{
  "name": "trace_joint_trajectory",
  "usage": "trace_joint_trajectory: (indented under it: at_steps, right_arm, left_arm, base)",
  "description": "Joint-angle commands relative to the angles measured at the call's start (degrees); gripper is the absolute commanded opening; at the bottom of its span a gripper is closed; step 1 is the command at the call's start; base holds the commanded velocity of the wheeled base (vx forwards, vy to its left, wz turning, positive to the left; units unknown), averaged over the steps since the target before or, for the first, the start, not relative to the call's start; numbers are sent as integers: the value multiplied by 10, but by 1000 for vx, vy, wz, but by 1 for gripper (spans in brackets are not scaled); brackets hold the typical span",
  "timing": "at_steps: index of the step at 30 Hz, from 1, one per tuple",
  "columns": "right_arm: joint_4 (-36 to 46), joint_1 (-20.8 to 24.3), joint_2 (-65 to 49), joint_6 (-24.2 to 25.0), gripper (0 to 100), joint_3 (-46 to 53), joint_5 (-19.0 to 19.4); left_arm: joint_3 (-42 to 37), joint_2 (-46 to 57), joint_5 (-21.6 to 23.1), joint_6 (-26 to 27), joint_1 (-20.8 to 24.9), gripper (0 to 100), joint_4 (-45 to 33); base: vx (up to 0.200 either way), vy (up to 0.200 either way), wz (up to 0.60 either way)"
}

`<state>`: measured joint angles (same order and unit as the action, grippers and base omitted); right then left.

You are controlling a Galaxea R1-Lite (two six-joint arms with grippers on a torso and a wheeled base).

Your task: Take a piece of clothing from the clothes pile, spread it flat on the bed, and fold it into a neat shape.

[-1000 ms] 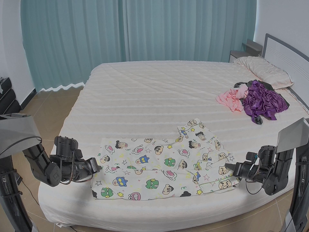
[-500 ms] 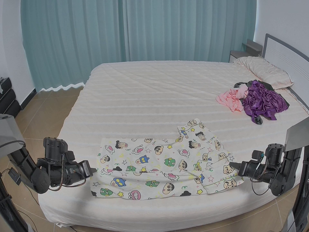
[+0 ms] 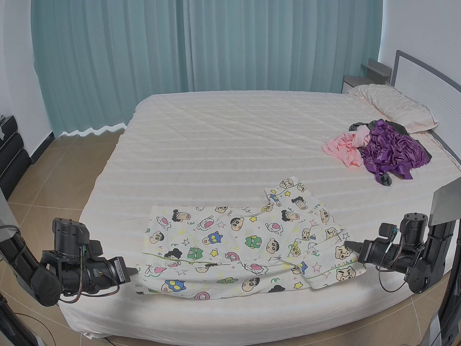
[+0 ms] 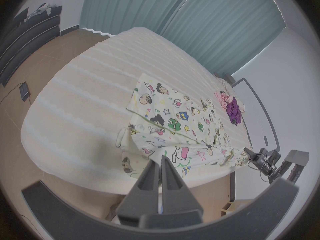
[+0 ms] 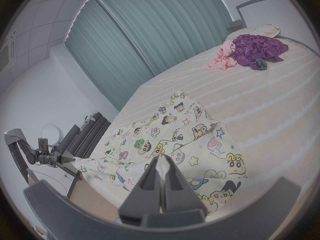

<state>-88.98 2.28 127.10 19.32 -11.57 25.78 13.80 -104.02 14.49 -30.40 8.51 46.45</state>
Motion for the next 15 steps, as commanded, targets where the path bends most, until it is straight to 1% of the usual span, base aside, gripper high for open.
trace_joint_trajectory:
  at_steps: [1, 4, 5, 8, 12, 15]
  right_arm:
    - [-8, 1, -3, 0, 0, 1, 0]
    - [-9, 1, -3, 1, 0, 1, 0]
    - [-8, 1, -3, 1, 0, 1, 0]
    - [-8, 1, -2, 1, 0, 1, 0]
    - [-8, 1, -2, 1, 0, 1, 0]
    - [-9, 1, -1, 1, 0, 0, 0]
  left_arm:
    - [-28, 15, -2, 0, 18, 0, 0]
    - [-47, 19, -12, 0, 28, 0, 0]
    - [-62, 27, -21, 0, 41, 0, 0]
    - [-79, 44, -30, 0, 59, 0, 0]
    - [-87, 55, -55, -2, 81, 0, -10]
    - [-76, 53, -68, -3, 82, 0, -30]
  base:
    - [0, 0, 0]
    - [0, 0, 0]
    - [0, 0, 0]
    - [0, 0, 0]
    - [0, 0, 0]
    - [0, 0, 0]
